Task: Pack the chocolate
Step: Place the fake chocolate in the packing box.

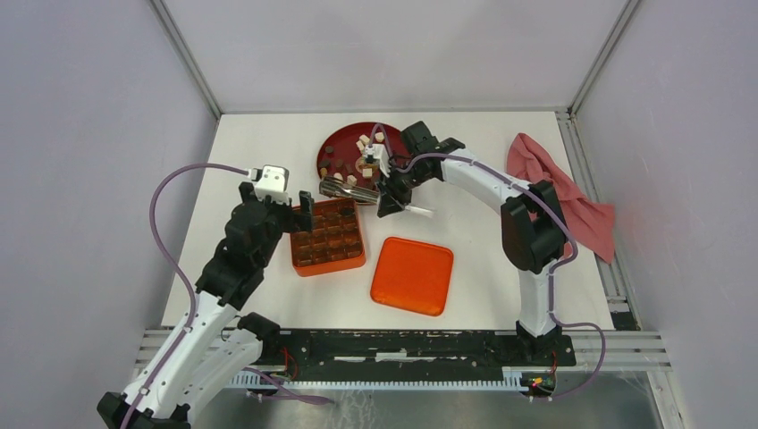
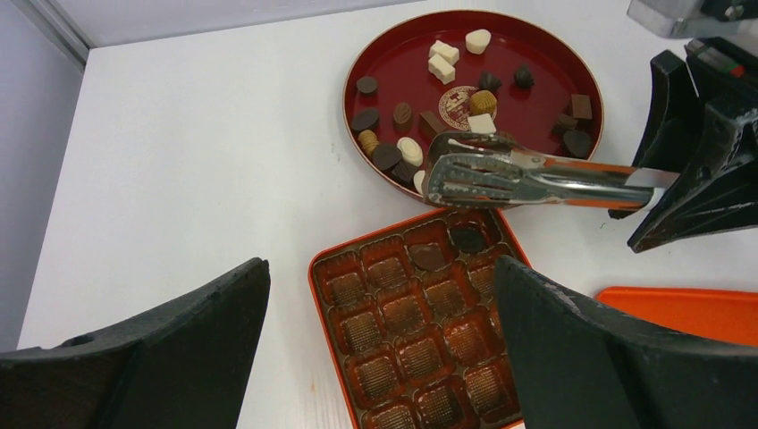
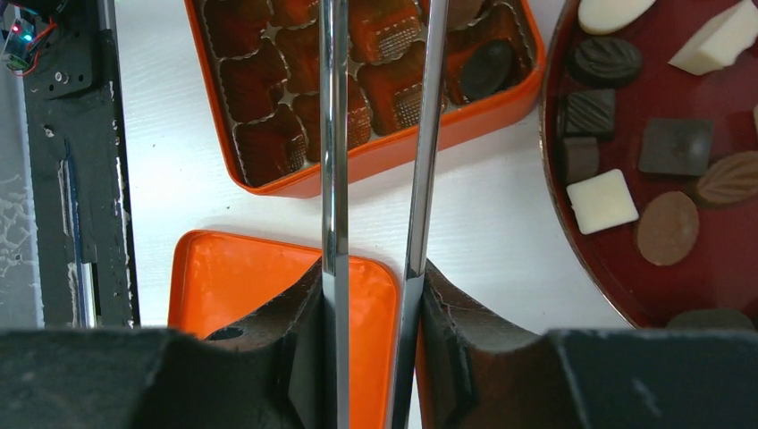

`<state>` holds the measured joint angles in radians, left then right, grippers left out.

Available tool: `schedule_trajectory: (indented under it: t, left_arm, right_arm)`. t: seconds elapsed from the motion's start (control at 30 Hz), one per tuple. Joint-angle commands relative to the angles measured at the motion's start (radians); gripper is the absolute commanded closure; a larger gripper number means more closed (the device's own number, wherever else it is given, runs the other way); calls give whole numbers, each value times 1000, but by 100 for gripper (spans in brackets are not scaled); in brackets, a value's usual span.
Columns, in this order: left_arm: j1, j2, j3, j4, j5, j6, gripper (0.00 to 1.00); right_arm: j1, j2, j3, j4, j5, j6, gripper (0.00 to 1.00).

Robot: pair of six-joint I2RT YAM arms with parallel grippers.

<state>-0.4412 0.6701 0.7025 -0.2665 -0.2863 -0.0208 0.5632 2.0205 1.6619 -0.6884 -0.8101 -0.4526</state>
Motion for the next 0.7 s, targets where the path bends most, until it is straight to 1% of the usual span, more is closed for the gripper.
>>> schedule_trajectory:
  t: [0.0,0.27,0.47,0.67]
  left_arm:
    - [15,-29,13,51,4,-40,0]
    - [16,-42,19,39,-26,-36,0]
    - [16,-69,17,39,-57,-36,0]
    - [16,-67,18,37,-61,-36,0]
  right_arm:
    - [37,-42,29,43,24,0,100]
    - [77,-29,56,48,90,4,100]
    - [117,-13,81,50,188,6,100]
    - [159,33,128,31,250,2,100]
